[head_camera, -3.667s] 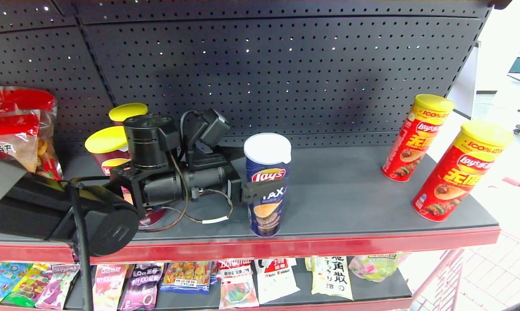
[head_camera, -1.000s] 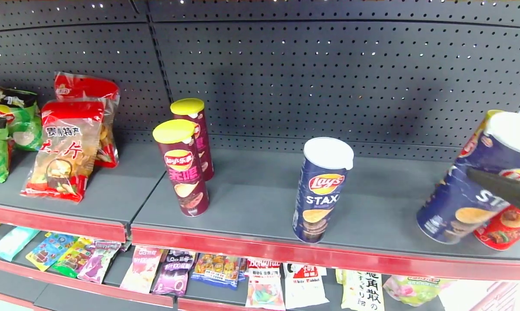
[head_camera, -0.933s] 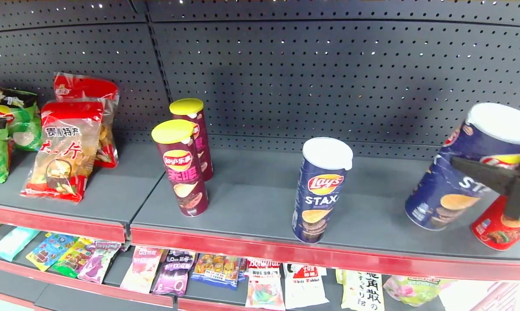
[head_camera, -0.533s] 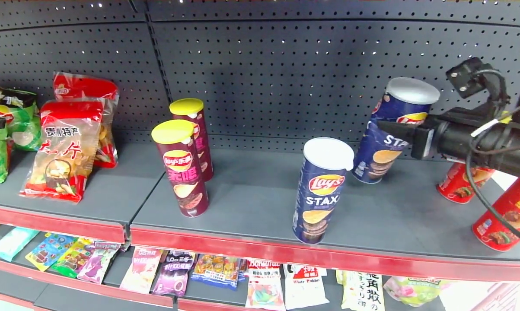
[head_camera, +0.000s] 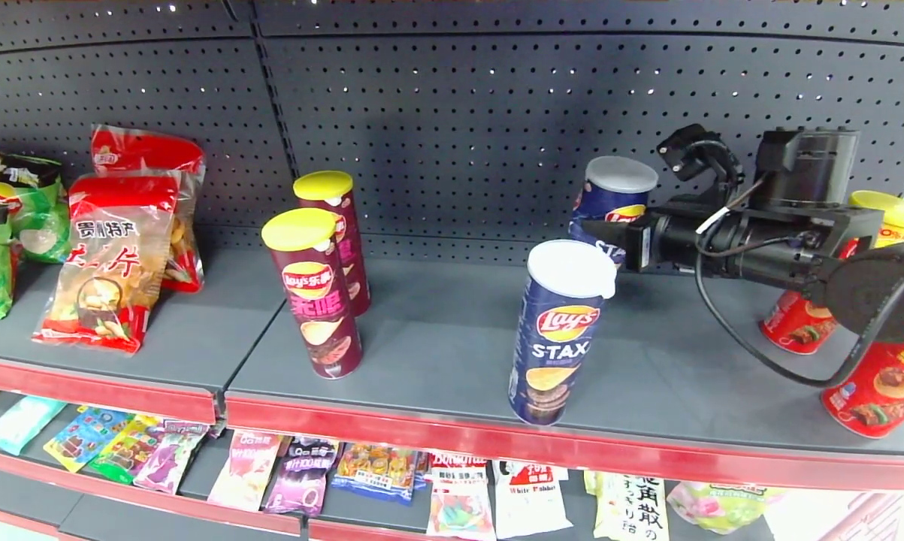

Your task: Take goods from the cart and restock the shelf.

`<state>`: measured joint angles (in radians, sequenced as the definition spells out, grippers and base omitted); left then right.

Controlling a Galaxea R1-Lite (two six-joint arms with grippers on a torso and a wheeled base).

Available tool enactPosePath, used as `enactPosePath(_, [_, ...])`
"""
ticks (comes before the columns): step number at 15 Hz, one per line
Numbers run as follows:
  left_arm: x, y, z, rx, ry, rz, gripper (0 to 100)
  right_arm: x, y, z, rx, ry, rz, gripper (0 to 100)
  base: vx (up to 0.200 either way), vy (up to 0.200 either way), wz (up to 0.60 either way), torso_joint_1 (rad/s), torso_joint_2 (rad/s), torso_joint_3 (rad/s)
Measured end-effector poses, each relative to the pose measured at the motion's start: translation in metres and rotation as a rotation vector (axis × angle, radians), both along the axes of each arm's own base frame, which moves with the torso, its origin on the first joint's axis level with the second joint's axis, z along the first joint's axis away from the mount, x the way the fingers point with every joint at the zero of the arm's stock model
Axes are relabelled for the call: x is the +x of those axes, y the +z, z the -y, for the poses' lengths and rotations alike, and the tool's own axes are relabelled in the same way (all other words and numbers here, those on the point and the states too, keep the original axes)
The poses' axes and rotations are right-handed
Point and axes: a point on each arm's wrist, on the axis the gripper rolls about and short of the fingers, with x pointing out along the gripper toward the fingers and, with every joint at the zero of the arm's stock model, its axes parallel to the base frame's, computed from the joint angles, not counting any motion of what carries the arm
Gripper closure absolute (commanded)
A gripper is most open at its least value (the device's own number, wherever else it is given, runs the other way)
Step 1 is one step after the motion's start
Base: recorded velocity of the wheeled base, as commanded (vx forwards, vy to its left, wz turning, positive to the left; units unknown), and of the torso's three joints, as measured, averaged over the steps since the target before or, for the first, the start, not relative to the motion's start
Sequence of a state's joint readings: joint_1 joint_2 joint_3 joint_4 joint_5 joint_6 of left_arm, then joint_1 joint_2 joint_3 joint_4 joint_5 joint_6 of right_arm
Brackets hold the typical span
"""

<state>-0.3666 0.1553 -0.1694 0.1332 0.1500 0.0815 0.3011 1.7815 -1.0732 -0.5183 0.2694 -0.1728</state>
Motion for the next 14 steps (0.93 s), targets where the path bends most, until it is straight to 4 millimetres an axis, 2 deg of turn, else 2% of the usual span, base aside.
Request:
enactPosePath(9, [-0.001,-0.005,0.0,0.0,0.001,-0.001,0,0.009,-0.011,-0.024,0.012,0.017,-0.039,100,0.0,0.0,0.0,0.0,0.0,0.0])
enactPosePath(14, [-0.002,-0.005,-0.001,-0.003,0.002,0.009,0,0.011,-0.018,-0.028,0.004,0.002,-0.056,100,0.0,0.0,0.0,0.0,0.0,0.0])
